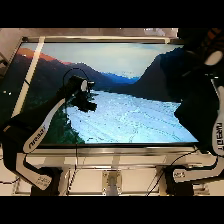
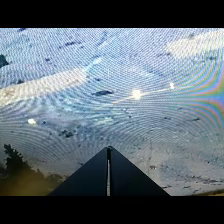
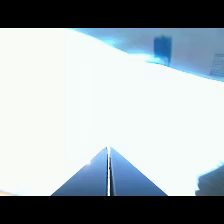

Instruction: Fold the clothes and pants, and hang the long-sleeved shirts on hangers.

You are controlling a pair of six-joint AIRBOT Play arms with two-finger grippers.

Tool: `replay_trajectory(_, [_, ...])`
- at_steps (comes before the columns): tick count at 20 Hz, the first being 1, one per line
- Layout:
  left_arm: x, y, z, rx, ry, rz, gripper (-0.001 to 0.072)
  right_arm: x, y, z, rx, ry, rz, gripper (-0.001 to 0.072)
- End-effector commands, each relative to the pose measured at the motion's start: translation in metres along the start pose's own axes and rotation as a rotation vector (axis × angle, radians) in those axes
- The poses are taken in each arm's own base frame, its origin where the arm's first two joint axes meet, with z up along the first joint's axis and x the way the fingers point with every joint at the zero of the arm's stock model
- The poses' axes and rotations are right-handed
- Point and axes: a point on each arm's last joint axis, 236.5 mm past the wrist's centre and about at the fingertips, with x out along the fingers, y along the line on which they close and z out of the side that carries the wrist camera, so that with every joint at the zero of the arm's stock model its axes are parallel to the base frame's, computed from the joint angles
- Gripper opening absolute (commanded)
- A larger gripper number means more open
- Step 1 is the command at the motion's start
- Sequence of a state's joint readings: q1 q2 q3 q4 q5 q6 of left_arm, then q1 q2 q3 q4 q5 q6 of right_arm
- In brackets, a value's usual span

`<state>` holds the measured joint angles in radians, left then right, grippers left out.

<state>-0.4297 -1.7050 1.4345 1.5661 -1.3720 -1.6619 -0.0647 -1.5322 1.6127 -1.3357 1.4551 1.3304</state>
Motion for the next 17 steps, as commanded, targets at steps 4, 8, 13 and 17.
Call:
replay_trajectory(4, [0.0, 0.0, 0.0, 0.001, 0.001, 0.001, 0.002, 0.079, 0.118, -0.037, -0.262, 0.264, -0.022, 0.0019])
replay_trajectory(8, [0.0, 0.0, 0.0, 0.001, 0.001, 0.001, 0.0021, 0.104, 0.134, -0.055, -0.261, 0.354, -0.033, 0.002])
replay_trajectory(13, [0.0, 0.0, 0.0, 0.001, 0.001, 0.001, 0.002, 0.103, 0.133, -0.056, -0.217, 0.358, -0.041, 0.002])
replay_trajectory(17, [0.0, 0.0, 0.0, 0.001, 0.001, 0.001, 0.002, 0.102, 0.133, -0.06, -0.217, 0.372, -0.042, 0.002])
